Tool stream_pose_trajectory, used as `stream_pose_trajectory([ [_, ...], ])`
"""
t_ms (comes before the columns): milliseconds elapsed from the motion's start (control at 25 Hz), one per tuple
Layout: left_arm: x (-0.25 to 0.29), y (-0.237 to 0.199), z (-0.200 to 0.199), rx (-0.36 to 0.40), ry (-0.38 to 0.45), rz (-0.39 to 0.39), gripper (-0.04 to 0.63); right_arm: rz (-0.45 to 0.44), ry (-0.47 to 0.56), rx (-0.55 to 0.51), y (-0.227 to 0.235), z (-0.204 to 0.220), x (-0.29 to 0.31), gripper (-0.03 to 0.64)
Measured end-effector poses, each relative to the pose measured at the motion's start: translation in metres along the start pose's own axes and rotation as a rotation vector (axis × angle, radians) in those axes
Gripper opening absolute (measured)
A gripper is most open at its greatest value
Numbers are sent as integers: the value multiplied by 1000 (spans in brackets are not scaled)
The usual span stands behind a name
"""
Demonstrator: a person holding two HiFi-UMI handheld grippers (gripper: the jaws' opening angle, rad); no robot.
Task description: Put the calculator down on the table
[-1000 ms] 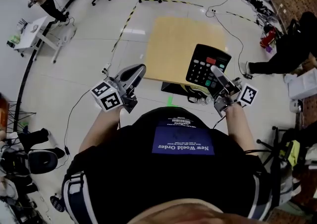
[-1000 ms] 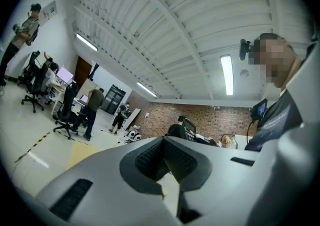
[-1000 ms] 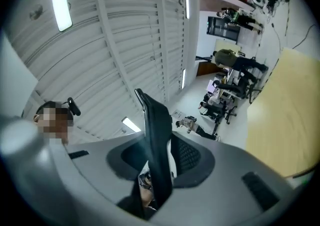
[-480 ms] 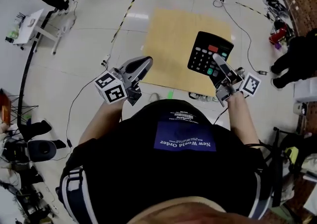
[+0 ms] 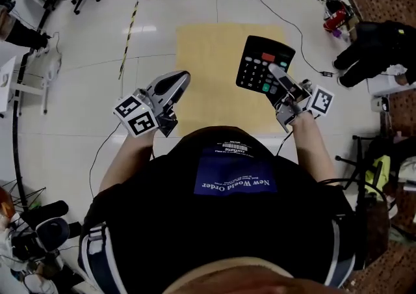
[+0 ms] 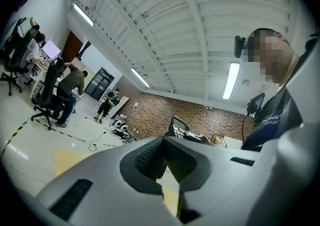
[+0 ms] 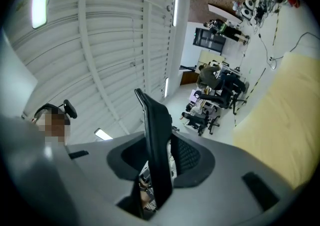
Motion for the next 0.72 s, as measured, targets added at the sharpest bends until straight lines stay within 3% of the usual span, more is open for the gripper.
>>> stream_pose_trajectory([
  [160, 16, -9, 9, -2, -3, 1, 8, 23, -17, 15, 17, -2, -6, 103],
  [360, 17, -24, -21, -29, 13, -56, 8, 53, -55, 52, 22, -37, 15, 103],
  [600, 31, -6, 55, 10, 35, -101, 8, 7, -84, 26, 66, 3, -32, 103],
  [720, 36, -14, 53, 8, 34, -109, 8, 6, -91, 37, 75, -3, -25, 103],
])
Point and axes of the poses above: the fingertips, and each gripper's own axes: x forward along the fingers, y to its right, z out of its underside, the point moved 2 cm from there along -x, backward along the fingers, and after that the axes turned 8 degrees about -y, right-handed, at the moved point
